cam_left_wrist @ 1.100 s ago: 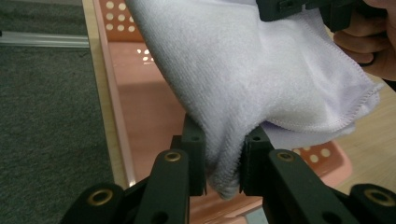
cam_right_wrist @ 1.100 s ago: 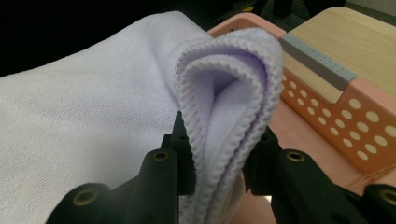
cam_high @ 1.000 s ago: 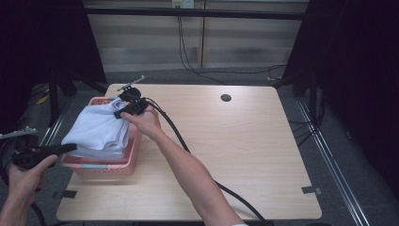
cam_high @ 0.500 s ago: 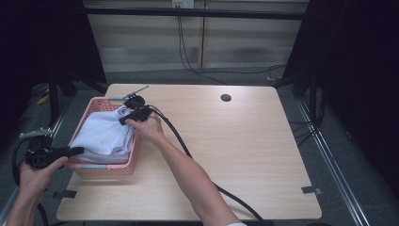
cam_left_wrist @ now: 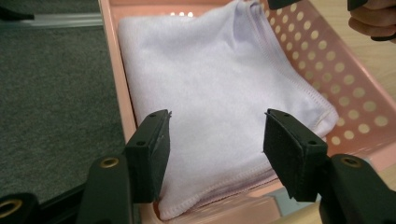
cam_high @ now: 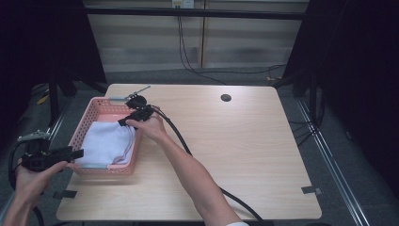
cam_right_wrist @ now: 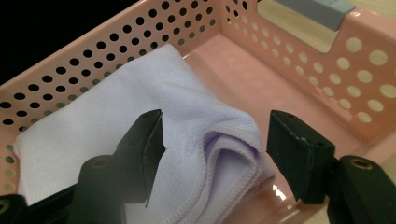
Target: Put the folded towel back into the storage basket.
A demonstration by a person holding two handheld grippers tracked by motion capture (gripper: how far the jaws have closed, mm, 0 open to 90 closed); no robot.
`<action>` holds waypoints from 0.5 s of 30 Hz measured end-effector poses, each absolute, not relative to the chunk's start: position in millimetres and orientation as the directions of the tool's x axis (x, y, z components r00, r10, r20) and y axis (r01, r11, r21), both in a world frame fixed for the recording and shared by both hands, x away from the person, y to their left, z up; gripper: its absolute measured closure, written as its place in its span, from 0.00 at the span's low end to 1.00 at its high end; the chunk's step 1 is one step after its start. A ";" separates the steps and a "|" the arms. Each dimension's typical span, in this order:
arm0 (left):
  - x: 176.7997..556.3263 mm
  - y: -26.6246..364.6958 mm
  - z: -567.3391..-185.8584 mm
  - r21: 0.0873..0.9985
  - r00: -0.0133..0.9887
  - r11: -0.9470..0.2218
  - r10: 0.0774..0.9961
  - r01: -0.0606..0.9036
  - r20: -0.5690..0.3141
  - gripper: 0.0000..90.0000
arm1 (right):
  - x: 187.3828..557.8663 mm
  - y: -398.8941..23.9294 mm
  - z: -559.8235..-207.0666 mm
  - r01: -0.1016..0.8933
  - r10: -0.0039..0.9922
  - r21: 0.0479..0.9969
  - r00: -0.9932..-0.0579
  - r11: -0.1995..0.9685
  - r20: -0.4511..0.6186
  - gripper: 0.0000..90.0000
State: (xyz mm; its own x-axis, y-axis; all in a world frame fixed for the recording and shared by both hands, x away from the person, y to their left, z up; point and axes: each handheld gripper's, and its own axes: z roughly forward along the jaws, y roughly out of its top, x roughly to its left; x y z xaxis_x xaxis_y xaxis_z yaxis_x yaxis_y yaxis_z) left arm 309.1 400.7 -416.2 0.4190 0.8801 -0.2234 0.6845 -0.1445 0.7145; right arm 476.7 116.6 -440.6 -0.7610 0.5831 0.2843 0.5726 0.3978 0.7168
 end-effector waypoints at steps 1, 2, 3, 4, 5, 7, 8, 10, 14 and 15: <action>308.8 398.8 -415.0 0.719 0.416 -0.139 0.882 0.681 -0.223 0.46 | 477.0 113.3 -438.0 0.561 0.576 0.728 -0.768 0.395 0.279 0.40; 308.7 395.5 -413.3 0.725 0.421 -0.141 0.880 0.674 -0.220 0.45 | 476.9 111.0 -435.9 0.559 0.571 0.732 -0.770 0.389 0.284 0.40; 308.7 392.9 -412.6 0.728 0.421 -0.134 0.879 0.672 -0.226 0.45 | 476.9 106.8 -432.4 0.545 0.561 0.741 -0.780 0.392 0.277 0.40; 308.7 389.2 -411.4 0.734 0.425 -0.131 0.876 0.666 -0.229 0.45 | 476.4 103.9 -430.1 0.538 0.559 0.745 -0.784 0.394 0.271 0.41; 308.6 384.8 -410.1 0.739 0.426 -0.129 0.875 0.661 -0.228 0.45 | 475.1 99.8 -426.7 0.531 0.556 0.751 -0.788 0.393 0.266 0.42; 307.9 374.9 -407.2 0.755 0.425 -0.111 0.874 0.647 -0.236 0.44 | 472.4 89.6 -420.6 0.515 0.539 0.765 -0.799 0.387 0.265 0.41; 307.1 368.9 -405.6 0.764 0.436 -0.116 0.870 0.635 -0.230 0.44 | 470.8 84.0 -418.1 0.508 0.534 0.770 -0.803 0.385 0.263 0.42; 304.1 356.4 -401.7 0.773 0.457 -0.143 0.865 0.618 -0.205 0.44 | 467.0 72.0 -414.0 0.500 0.529 0.779 -0.807 0.377 0.262 0.42; 293.1 332.9 -394.5 0.796 0.497 -0.179 0.851 0.579 -0.171 0.47 | 460.0 45.5 -407.0 0.482 0.534 0.796 -0.809 0.366 0.245 0.41; 290.7 327.3 -393.5 0.795 0.511 -0.191 0.843 0.575 -0.167 0.47 | 458.2 39.0 -405.4 0.482 0.535 0.799 -0.808 0.359 0.247 0.41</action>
State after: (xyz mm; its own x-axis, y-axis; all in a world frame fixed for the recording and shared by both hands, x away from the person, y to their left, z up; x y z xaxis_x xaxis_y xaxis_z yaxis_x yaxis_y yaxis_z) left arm 290.7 327.3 -393.5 0.5112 0.8430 -0.1675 0.5752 -0.1908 0.7955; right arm 458.2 39.0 -405.4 -0.8080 0.5348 0.2472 0.4822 0.3590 0.7991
